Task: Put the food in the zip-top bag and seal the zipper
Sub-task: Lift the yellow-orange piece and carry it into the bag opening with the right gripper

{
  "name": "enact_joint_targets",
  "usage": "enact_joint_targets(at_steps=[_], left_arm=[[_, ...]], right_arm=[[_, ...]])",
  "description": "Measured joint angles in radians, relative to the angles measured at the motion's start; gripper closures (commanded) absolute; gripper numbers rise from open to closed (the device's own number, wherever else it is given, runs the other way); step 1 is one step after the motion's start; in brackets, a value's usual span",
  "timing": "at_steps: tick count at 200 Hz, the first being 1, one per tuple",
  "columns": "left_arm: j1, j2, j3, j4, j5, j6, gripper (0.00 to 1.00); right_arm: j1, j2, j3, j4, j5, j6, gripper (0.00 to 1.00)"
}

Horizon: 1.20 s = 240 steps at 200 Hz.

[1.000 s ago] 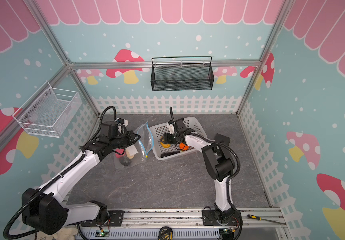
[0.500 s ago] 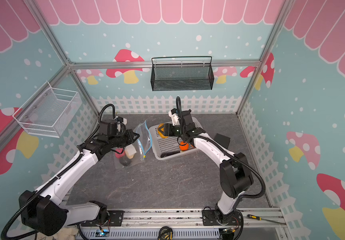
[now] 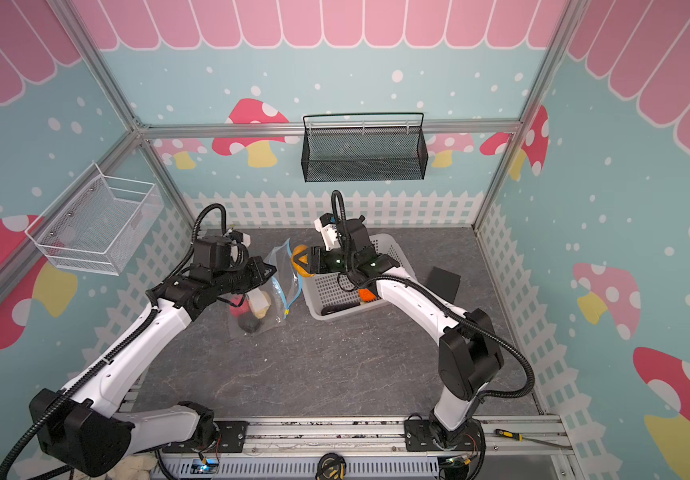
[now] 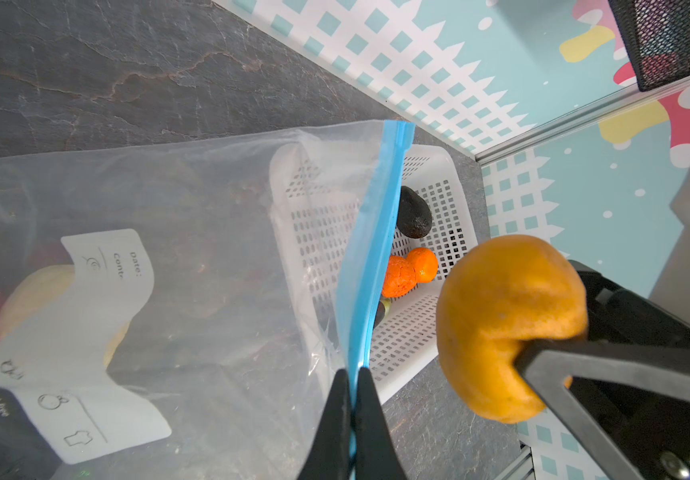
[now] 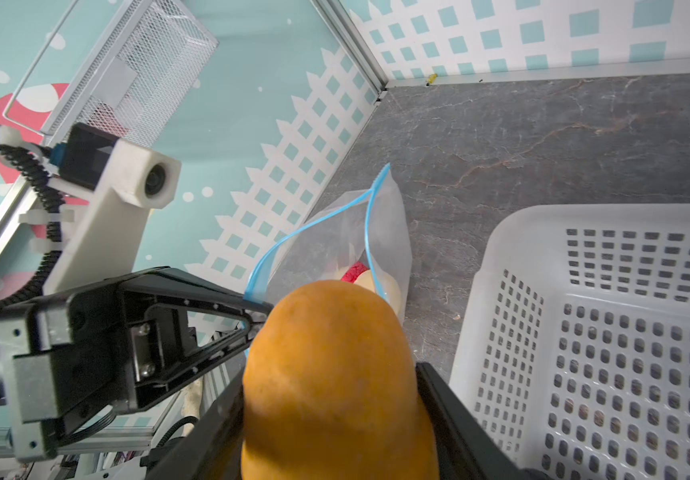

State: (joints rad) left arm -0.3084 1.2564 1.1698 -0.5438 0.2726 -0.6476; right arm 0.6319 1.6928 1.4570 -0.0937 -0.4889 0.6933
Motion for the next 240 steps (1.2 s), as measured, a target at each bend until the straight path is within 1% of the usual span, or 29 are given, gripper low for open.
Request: enact_joint_targets(at_steps=[40,86,150,182,240], left_arm=[[-0.008,0.000,0.014,-0.003,0.000,0.000,1.00],[-0.008,0.000,0.017,-0.003,0.000,0.000,1.00],[-0.011,0.000,0.017,-0.003,0.000,0.000,1.00],[-0.013,0.000,0.017,-0.002,0.000,0.000,1.00],[-0.014,0.000,0.017,0.002,0.000,-0.003,1.00]], right_arm=[[0.030,0.044,0.032,0.015,-0.006,0.004,0.41],[0.036,0.105,0.042,0.015,-0.018,0.005,0.41],[0.036,0.128,0.047,0.014,-0.019,0.006,0.41],[0.038,0.145,0.069,0.006,-0.025,0.011,0.38],[0.045,0.158,0.080,-0.019,-0.028,0.010,0.30]])
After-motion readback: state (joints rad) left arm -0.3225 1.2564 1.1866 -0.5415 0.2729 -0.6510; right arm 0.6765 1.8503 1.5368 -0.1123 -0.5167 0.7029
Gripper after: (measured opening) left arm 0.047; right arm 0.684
